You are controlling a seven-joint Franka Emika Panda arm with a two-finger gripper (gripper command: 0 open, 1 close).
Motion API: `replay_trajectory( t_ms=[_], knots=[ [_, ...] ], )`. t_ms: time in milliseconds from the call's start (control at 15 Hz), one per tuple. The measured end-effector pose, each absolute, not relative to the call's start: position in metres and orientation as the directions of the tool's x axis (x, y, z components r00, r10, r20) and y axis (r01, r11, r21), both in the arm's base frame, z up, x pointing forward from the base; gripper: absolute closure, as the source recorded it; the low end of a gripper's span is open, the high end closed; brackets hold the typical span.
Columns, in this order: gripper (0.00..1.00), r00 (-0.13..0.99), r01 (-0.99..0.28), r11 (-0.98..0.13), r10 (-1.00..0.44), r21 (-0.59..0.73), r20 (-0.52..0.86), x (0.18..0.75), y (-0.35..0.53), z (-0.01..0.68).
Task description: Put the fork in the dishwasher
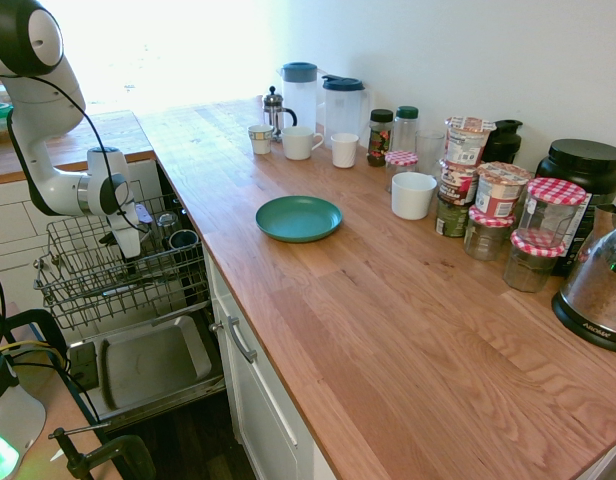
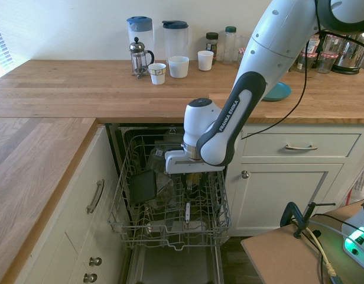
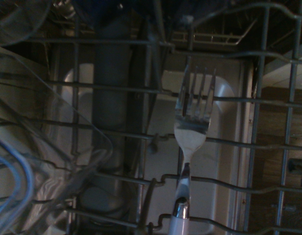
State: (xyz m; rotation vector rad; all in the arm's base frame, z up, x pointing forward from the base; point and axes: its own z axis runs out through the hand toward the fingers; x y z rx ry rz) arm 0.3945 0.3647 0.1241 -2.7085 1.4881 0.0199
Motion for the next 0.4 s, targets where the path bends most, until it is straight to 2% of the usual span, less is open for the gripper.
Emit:
replay_trajectory(
  t_ms=[400],
  knots=[
    [0.0, 0.531, -0.843, -0.532, -0.846, -0.081, 0.037, 0.379, 0.389, 0.226]
  ],
)
